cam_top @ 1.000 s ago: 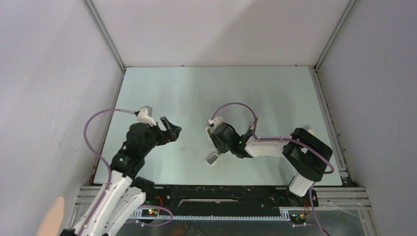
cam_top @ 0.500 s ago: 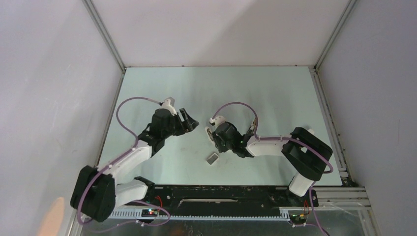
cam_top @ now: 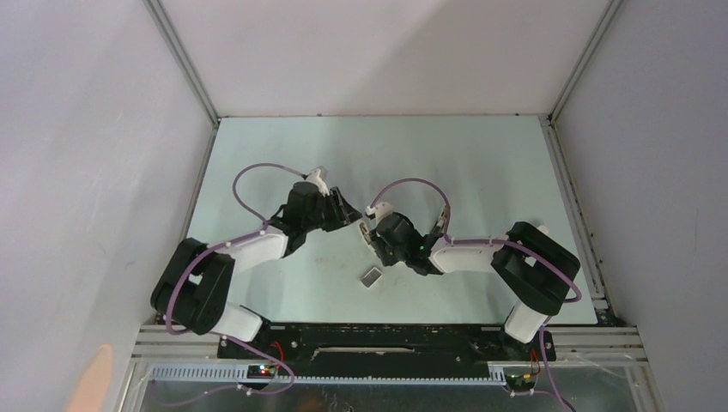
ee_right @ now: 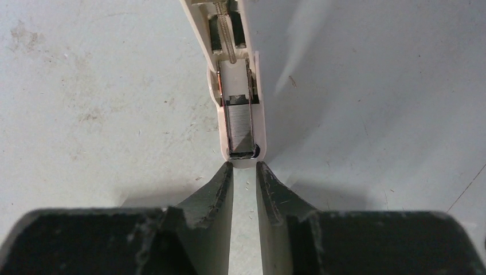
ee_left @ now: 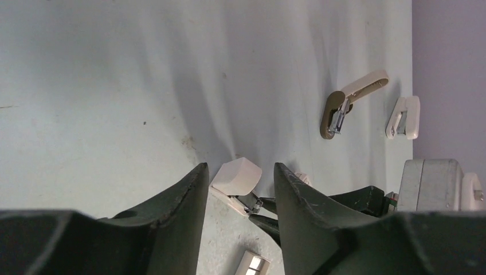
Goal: Load the staples into the stapler
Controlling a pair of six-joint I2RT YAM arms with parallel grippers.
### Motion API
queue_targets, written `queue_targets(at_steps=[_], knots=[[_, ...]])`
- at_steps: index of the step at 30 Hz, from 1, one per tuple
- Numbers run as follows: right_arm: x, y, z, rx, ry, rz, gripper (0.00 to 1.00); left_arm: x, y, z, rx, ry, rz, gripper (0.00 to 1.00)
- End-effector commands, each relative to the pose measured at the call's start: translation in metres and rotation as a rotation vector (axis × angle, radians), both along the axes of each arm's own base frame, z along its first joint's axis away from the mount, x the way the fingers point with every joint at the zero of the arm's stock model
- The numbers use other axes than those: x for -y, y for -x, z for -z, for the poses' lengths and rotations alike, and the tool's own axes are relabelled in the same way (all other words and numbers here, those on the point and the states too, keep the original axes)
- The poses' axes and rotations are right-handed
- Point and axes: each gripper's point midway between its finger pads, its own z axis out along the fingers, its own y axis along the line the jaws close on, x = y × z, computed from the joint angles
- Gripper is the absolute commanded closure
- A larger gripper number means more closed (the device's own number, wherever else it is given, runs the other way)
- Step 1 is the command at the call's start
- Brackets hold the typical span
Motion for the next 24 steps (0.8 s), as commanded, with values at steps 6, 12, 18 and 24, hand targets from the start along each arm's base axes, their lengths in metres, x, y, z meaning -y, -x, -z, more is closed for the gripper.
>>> queue_targets(at_steps=[6, 12, 18, 24], knots=[[-0.005, -0.003, 0.004, 0.011, -0.008, -0.012, 0.78, 0.025, -0.01, -0.001, 0.03, 0.05, 0.049, 0.6], [-0.006, -0.003, 0.004, 0.013, -0.01, -0.014, 0.79, 0.033, -0.006, 0.001, 0.041, 0.054, 0.081, 0.71], [-0.005, -0.003, 0.005, 0.012, -0.009, -0.012, 0.8, 0.038, 0.008, -0.002, 0.065, 0.063, 0.108, 0.76], [-0.005, -0.003, 0.004, 0.013, -0.01, -0.009, 0.8, 0.039, 0.026, -0.007, 0.095, 0.069, 0.111, 0.78]])
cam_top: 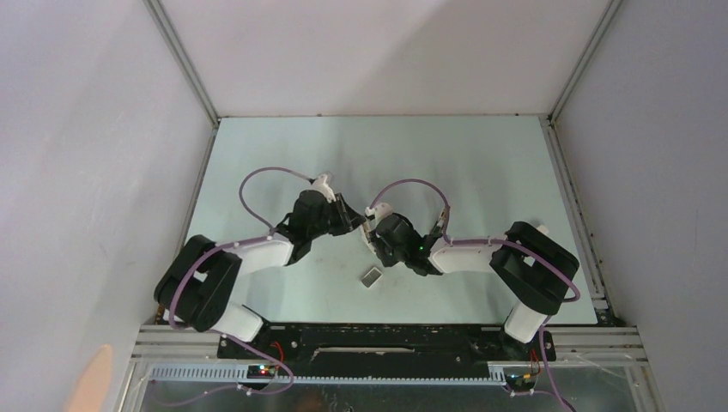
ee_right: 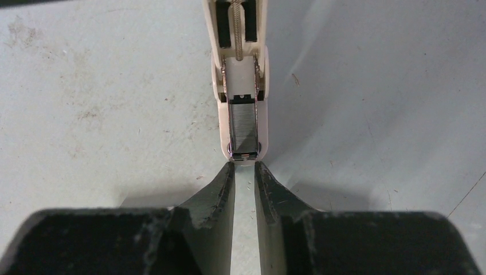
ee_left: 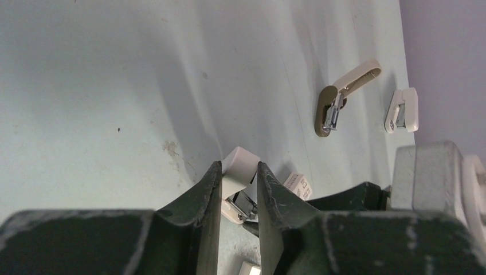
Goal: Load the staples into the stapler
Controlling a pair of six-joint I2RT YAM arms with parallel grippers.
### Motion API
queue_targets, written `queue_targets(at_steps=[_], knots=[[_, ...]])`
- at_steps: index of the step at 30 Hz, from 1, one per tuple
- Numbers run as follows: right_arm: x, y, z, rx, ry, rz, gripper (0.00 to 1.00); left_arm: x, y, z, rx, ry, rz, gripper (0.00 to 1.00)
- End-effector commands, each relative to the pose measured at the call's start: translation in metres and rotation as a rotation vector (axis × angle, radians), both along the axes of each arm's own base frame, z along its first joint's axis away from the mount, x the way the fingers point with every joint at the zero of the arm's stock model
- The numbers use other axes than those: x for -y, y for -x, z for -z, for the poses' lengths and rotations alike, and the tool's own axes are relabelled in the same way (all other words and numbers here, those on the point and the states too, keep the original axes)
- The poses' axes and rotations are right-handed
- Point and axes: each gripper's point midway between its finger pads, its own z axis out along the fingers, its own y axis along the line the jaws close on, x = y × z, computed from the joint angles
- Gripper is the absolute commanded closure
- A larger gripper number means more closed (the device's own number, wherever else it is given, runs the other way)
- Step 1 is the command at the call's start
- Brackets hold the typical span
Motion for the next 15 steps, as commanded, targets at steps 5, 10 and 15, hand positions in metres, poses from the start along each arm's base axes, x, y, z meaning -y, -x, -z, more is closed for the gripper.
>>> queue_targets(at_steps=[5, 10, 15], knots=[[-0.006, -0.004, 0.002, 0.015, -0.017, -0.009, 0.81, 0.014, 0.034, -0.008, 0.04, -0.007, 0.059, 0.79], [-0.008, -0.003, 0.001, 0.012, -0.025, -0.017, 0.81, 0.01, 0.042, 0.006, 0.033, -0.094, 0.041, 0.8], [-0.011, -0.003, 0.001, 0.008, -0.039, -0.027, 0.81, 0.012, 0.053, 0.014, 0.032, -0.151, 0.053, 0.81]])
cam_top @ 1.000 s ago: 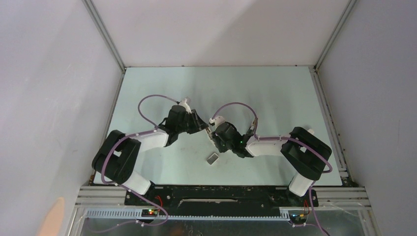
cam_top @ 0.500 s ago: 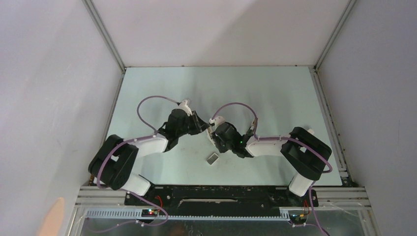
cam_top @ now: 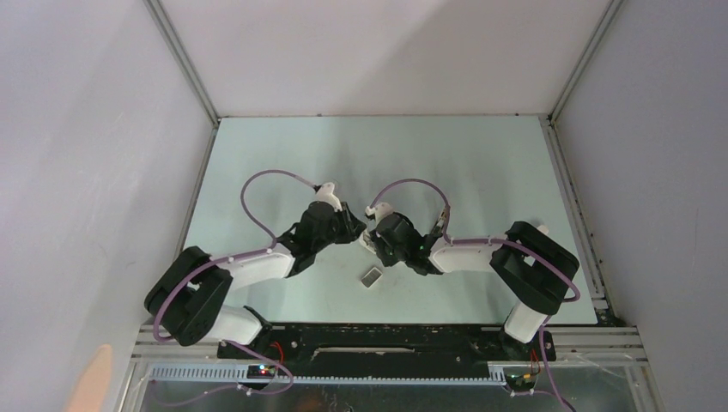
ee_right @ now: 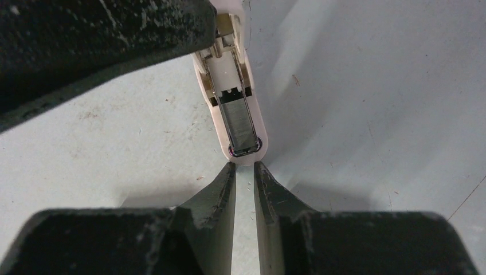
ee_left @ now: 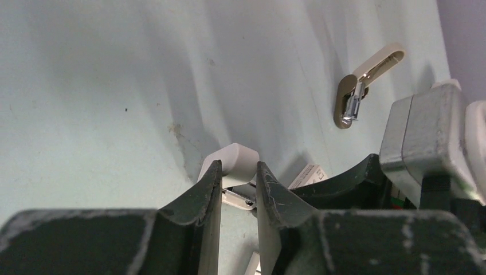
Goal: Load the staples into the stapler
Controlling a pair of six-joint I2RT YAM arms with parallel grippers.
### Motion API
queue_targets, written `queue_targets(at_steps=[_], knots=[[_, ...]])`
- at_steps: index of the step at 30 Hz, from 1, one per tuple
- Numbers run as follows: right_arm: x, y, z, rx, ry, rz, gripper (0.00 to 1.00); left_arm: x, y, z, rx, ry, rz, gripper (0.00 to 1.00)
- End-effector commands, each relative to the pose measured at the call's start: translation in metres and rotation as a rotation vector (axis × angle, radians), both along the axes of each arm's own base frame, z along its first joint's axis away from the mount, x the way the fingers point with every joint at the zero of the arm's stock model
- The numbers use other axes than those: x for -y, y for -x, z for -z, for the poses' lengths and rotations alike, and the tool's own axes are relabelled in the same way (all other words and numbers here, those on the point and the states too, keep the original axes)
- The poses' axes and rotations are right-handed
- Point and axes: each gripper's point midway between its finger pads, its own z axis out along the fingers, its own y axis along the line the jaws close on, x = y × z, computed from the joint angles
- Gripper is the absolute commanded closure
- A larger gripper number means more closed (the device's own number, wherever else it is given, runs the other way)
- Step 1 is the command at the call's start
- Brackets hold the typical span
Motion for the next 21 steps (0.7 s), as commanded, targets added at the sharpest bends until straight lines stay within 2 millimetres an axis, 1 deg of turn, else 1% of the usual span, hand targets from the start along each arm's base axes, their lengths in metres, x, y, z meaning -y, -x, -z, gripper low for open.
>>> queue_targets(at_steps=[1, 6, 11, 14, 18, 21], knots=[[-0.011, -0.003, 0.001, 0.011, -0.036, -0.023, 0.81, 0.008, 0.033, 0.019, -0.066, -0.06, 0.069, 0.81], [-0.013, -0.002, 0.001, 0.004, -0.048, -0.033, 0.81, 0.011, 0.042, 0.026, -0.065, -0.102, 0.089, 0.81], [-0.015, -0.002, 0.001, 0.003, -0.056, -0.039, 0.81, 0.02, 0.051, 0.025, -0.05, -0.131, 0.128, 0.79], [-0.015, -0.002, 0.0, 0.004, -0.057, -0.038, 0.81, 0.021, 0.057, 0.025, -0.059, -0.138, 0.131, 0.77], [-0.016, -0.002, 0.0, 0.003, -0.062, -0.039, 0.81, 0.023, 0.064, 0.019, -0.065, -0.096, 0.127, 0.72], [-0.017, -0.002, 0.0, 0.003, -0.064, -0.042, 0.81, 0.024, 0.066, 0.01, -0.064, -0.056, 0.12, 0.68]])
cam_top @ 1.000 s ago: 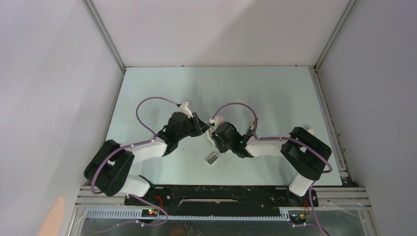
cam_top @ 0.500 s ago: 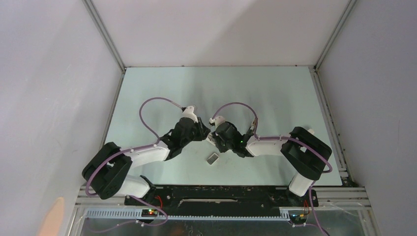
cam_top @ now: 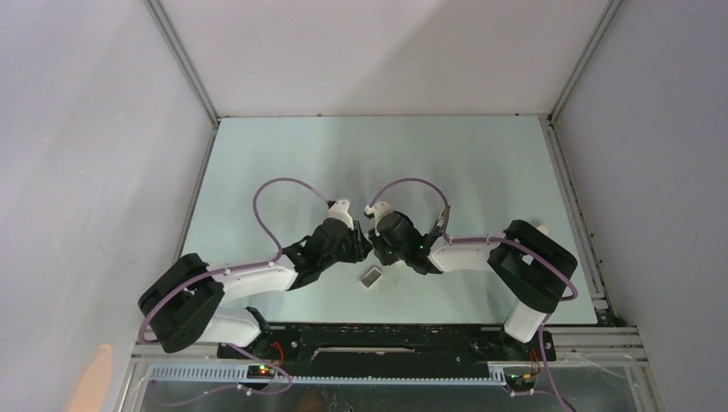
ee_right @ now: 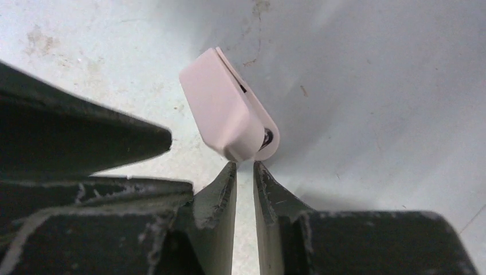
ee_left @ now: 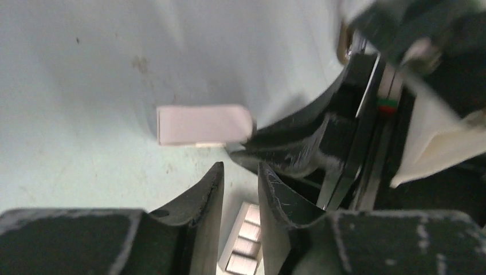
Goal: Load the staples into the stapler
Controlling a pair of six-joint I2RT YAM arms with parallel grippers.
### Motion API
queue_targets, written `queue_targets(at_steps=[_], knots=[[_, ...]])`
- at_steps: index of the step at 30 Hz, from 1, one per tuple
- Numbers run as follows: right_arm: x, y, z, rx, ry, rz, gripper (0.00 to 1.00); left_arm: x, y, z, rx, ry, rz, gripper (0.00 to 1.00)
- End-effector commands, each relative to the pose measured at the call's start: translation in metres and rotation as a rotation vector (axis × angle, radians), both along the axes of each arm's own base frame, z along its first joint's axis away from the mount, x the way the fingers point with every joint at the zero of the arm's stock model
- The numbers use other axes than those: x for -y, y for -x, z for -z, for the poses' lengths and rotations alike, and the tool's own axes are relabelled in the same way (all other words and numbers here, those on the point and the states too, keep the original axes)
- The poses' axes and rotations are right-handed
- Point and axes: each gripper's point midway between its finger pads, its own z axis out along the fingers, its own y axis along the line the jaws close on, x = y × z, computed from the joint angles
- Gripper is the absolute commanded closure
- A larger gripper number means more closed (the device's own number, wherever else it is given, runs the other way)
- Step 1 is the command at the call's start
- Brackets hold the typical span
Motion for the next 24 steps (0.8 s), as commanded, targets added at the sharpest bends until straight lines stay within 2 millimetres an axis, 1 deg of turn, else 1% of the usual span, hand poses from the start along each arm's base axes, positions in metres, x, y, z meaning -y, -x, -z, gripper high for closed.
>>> queue_targets(at_steps=[1, 5, 7, 9, 11, 15, 17, 22, 24], knots=[[-0.011, 0.001, 0.0, 0.004, -0.038, -0.026, 0.81, 0.005, 0.023, -0.005, -0.07, 0.073, 0.036, 0.67], [-0.011, 0.002, -0.002, 0.007, -0.036, -0.026, 0.8, 0.001, 0.023, -0.02, -0.053, 0.108, 0.011, 0.62], [-0.011, 0.004, -0.004, 0.006, -0.031, -0.028, 0.79, -0.006, 0.022, -0.029, -0.035, 0.108, -0.018, 0.57], [-0.009, 0.007, -0.005, 0.006, -0.022, -0.028, 0.78, -0.018, 0.023, -0.036, -0.019, 0.095, -0.052, 0.55], [-0.007, 0.01, -0.008, 0.006, -0.011, -0.025, 0.77, -0.031, 0.024, -0.049, 0.014, 0.096, -0.09, 0.5], [0.0, 0.017, -0.018, 0.015, 0.016, -0.016, 0.7, -0.065, 0.027, -0.067, 0.065, 0.057, -0.18, 0.39], [0.004, 0.019, -0.028, 0.026, 0.016, -0.012, 0.67, -0.08, 0.03, -0.077, 0.092, 0.043, -0.213, 0.33], [0.015, 0.019, -0.058, 0.048, 0.027, -0.04, 0.54, -0.121, 0.04, -0.106, 0.152, -0.01, -0.289, 0.2], [0.019, 0.018, -0.068, 0.043, 0.063, -0.06, 0.5, -0.135, 0.044, -0.12, 0.178, -0.024, -0.309, 0.15]])
